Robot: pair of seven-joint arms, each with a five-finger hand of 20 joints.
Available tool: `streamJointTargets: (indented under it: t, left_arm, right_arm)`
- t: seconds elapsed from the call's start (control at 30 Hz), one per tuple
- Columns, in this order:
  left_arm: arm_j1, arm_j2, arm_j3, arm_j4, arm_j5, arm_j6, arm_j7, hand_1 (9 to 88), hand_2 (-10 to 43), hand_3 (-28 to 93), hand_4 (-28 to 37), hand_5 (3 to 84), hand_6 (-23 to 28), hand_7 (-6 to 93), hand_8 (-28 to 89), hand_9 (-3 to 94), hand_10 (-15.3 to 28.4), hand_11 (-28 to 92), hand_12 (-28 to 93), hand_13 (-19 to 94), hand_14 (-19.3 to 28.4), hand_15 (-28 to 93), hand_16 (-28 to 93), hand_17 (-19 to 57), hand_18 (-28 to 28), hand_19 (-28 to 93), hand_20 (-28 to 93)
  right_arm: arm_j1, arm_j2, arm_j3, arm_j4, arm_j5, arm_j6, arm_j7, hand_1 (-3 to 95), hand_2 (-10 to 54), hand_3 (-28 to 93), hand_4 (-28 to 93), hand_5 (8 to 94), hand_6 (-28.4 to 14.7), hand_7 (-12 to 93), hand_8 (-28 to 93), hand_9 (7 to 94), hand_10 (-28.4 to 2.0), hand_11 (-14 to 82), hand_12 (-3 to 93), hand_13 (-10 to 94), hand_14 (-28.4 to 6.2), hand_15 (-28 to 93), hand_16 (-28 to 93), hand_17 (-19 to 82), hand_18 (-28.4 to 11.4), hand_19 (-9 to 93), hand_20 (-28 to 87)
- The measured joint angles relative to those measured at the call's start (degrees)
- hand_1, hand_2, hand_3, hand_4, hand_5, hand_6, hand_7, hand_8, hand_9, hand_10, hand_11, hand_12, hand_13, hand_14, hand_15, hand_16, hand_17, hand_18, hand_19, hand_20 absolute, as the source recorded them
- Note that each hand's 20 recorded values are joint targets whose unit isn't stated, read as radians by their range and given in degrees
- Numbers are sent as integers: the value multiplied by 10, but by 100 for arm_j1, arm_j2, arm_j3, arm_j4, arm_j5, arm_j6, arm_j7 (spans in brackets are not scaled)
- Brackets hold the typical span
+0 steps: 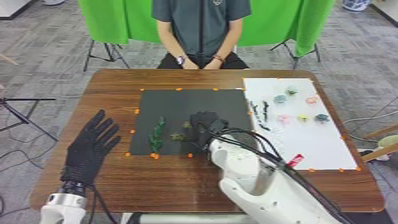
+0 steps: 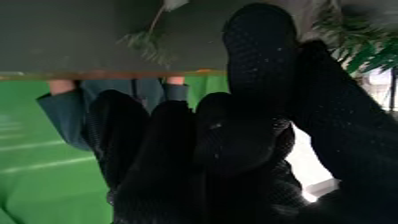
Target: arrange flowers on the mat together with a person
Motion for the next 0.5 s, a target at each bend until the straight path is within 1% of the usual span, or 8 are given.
streamJointTargets:
  t: [0.07, 0.2, 0.27, 0.5]
  left_arm:
    - [-31, 3, 11, 18, 1, -6, -30, 267, -8, 685, -264, 242, 11, 184, -103, 190, 98, 182, 178, 171, 112, 134, 71, -128, 197, 378, 123]
    - [-95, 15, 35, 56, 2, -38, -79, 267, -7, 684, -263, 243, 11, 182, -101, 190, 98, 180, 179, 170, 112, 132, 71, -128, 197, 377, 123]
    - [-125, 28, 48, 70, 2, -55, -104, 268, -7, 684, -262, 244, 14, 181, -101, 191, 100, 180, 180, 169, 114, 133, 72, -129, 197, 378, 124]
    - [-179, 45, 73, 79, 5, -87, -160, 270, -6, 684, -260, 248, 19, 171, -96, 190, 103, 181, 179, 163, 119, 137, 72, -131, 198, 377, 126]
  right_arm:
    - [-14, -69, 12, 2, 210, -47, 49, 216, 95, 792, -202, 918, 17, 452, -98, 937, -67, 657, 278, 937, -58, 777, 265, 585, -222, 932, 675]
    - [-54, -234, 60, 16, 581, -126, 147, 198, 115, 783, -205, 912, 11, 425, -95, 937, -66, 657, 273, 937, -54, 778, 258, 592, -219, 932, 674]
    - [-73, -320, 84, 28, 663, -145, 204, 205, 126, 759, -204, 891, 6, 420, -93, 937, -62, 640, 272, 937, -48, 772, 256, 594, -218, 932, 673]
    - [-98, -549, 148, 123, 687, -114, 294, 213, 135, 730, -187, 870, 1, 414, -104, 937, -56, 616, 294, 937, -38, 762, 264, 595, -215, 932, 671]
